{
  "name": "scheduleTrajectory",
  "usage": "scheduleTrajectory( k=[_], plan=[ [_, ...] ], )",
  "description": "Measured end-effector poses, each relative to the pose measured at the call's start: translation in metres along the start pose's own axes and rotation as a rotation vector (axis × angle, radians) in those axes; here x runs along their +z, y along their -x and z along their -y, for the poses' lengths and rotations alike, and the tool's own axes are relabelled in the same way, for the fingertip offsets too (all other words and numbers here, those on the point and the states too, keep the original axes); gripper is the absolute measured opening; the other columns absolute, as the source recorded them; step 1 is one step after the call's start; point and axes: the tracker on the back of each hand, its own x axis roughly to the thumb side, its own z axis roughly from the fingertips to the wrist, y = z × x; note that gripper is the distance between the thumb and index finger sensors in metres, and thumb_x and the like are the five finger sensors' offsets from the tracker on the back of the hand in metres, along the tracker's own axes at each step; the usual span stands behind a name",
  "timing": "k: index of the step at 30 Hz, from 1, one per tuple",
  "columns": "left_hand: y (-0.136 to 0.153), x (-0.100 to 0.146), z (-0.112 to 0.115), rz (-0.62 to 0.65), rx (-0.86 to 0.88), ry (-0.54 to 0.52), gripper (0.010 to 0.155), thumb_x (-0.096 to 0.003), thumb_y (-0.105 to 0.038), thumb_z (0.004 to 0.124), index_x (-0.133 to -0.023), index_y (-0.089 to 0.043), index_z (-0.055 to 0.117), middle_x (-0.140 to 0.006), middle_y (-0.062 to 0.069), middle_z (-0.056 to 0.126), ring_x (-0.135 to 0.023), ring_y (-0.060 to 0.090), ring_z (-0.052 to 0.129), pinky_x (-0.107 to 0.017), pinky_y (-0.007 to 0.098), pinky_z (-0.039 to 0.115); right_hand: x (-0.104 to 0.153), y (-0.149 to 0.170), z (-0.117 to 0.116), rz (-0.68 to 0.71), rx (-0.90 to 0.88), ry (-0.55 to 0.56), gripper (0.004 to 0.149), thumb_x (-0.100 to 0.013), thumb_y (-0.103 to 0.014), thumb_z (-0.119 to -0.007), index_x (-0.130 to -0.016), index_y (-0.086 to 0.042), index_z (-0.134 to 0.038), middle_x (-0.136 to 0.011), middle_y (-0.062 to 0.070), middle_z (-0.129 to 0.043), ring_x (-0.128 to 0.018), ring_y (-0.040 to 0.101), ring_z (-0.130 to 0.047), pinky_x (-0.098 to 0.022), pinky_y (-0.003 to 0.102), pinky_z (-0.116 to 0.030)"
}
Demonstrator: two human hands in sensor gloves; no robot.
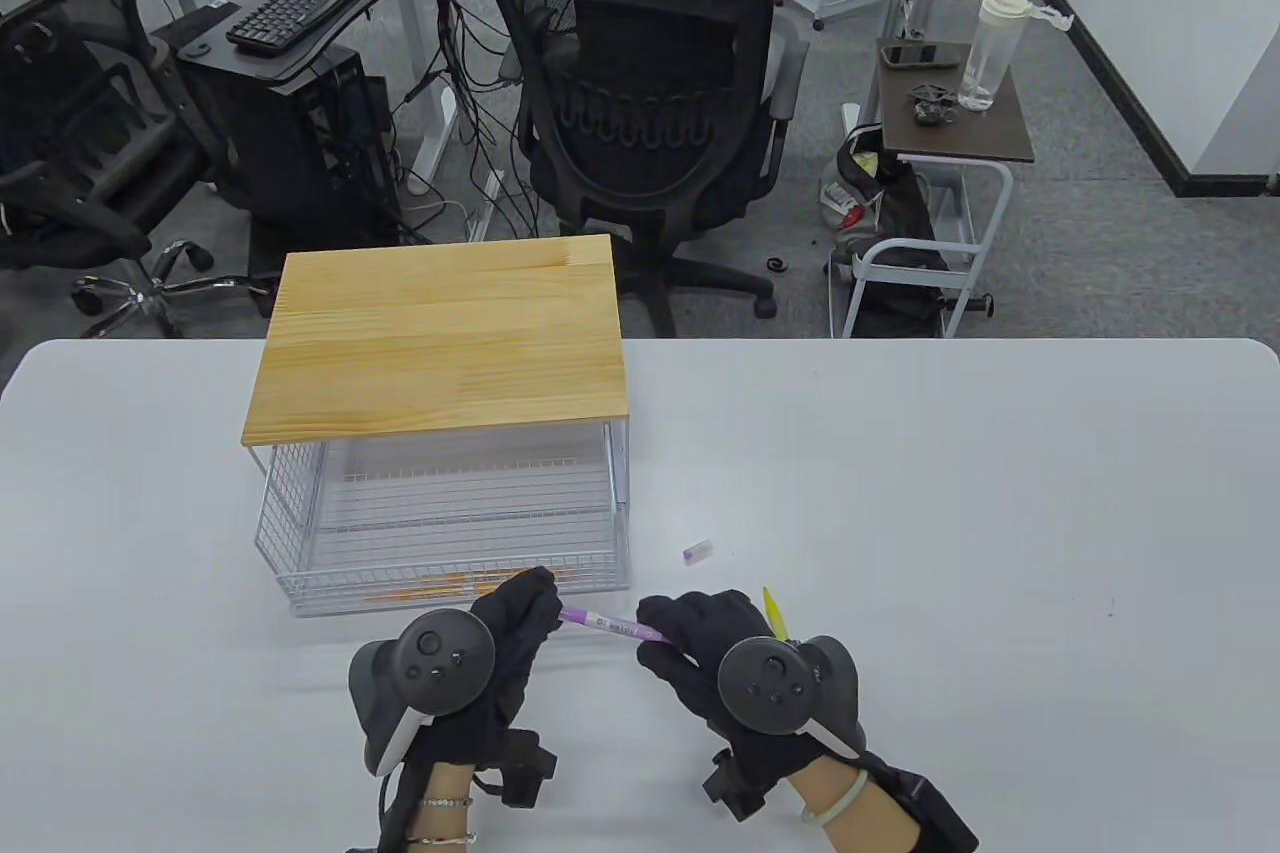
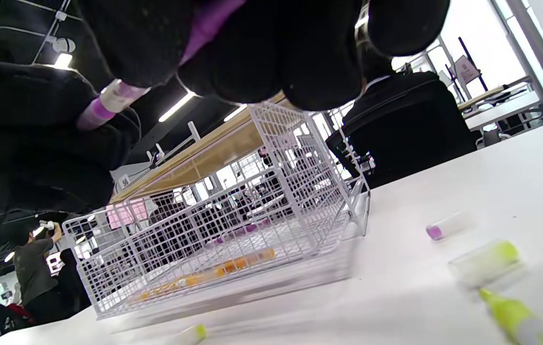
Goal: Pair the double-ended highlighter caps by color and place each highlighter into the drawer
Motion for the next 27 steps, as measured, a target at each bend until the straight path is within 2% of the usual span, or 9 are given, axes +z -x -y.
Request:
scheduleTrajectory(
  k=[3,6,9,15,18,20,23,27],
  plan=[
    [-0.004,0.001,0.0,0.047,-0.005,0.022,0.047,-0.0541,-0.033,0.068,-0.091,-0.009,0.082,-0.072,0.007,0.1,-0.055,0.022,0.103,-0.061,0.053,0.073,0.001,0.0,0.001,0.0,0.007,0.02,0.044,-0.058,-0.039,-0.071,-0.098,-0.022,-0.07,-0.083,0.002,-0.083,-0.075,0.034,-0.083,-0.072,0.065,-0.055],
    [-0.012,0.003,0.001,0.07,-0.068,-0.014,0.046,-0.0529,-0.032,0.069,-0.09,-0.01,0.084,-0.07,0.006,0.102,-0.053,0.021,0.104,-0.061,0.051,0.074,0.0,0.0,0.002,0.002,0.013,0.018,0.043,-0.058,-0.038,-0.067,-0.098,-0.021,-0.071,-0.082,0.002,-0.083,-0.074,0.034,-0.084,-0.072,0.065,-0.055],
    [-0.02,0.006,0.001,0.096,-0.14,-0.044,0.045,-0.0521,-0.032,0.069,-0.089,-0.011,0.084,-0.07,0.005,0.102,-0.053,0.019,0.105,-0.062,0.05,0.075,0.0,0.002,0.001,-0.001,-0.007,-0.012,0.044,-0.058,-0.037,-0.065,-0.098,-0.02,-0.072,-0.08,0.002,-0.084,-0.073,0.034,-0.084,-0.072,0.064,-0.056],
    [-0.024,0.008,0.001,0.119,-0.145,-0.062,0.045,-0.0521,-0.032,0.069,-0.089,-0.012,0.084,-0.071,0.005,0.102,-0.054,0.019,0.105,-0.063,0.05,0.074,-0.002,0.006,0.001,-0.007,-0.057,-0.053,0.044,-0.058,-0.036,-0.064,-0.097,-0.019,-0.073,-0.079,0.002,-0.085,-0.073,0.034,-0.085,-0.071,0.065,-0.056],
    [-0.029,0.011,0.004,0.113,-0.159,-0.107,0.045,-0.0532,-0.034,0.069,-0.091,-0.013,0.083,-0.074,0.004,0.1,-0.056,0.021,0.103,-0.063,0.051,0.073,-0.004,0.004,0.0,-0.012,-0.002,-0.103,0.045,-0.059,-0.037,-0.067,-0.099,-0.019,-0.072,-0.086,0.004,-0.085,-0.081,0.039,-0.083,-0.071,0.067,-0.053],
    [-0.036,0.013,0.007,0.118,-0.201,-0.134,0.045,-0.0531,-0.035,0.069,-0.091,-0.014,0.083,-0.074,0.003,0.1,-0.057,0.02,0.103,-0.063,0.051,0.073,-0.003,0.003,-0.002,-0.013,0.017,-0.082,0.046,-0.06,-0.037,-0.069,-0.103,-0.019,-0.069,-0.094,0.007,-0.082,-0.087,0.043,-0.079,-0.071,0.069,-0.05],
    [-0.046,0.014,0.014,0.132,-0.245,-0.113,0.045,-0.0525,-0.036,0.07,-0.09,-0.015,0.083,-0.073,0.003,0.101,-0.056,0.02,0.104,-0.062,0.051,0.073,-0.001,-0.001,-0.004,0.001,0.002,-0.072,0.048,-0.061,-0.037,-0.069,-0.105,-0.021,-0.066,-0.102,0.009,-0.077,-0.092,0.045,-0.075,-0.072,0.07,-0.048],
    [-0.058,0.013,0.03,0.158,-0.305,-0.076,0.046,-0.0518,-0.037,0.071,-0.09,-0.013,0.084,-0.072,0.002,0.102,-0.056,0.019,0.105,-0.062,0.05,0.074,0.002,-0.009,-0.005,0.03,-0.002,-0.055,0.05,-0.06,-0.039,-0.07,-0.106,-0.02,-0.065,-0.104,0.01,-0.075,-0.093,0.046,-0.073,-0.072,0.07,-0.046]
  ],
)
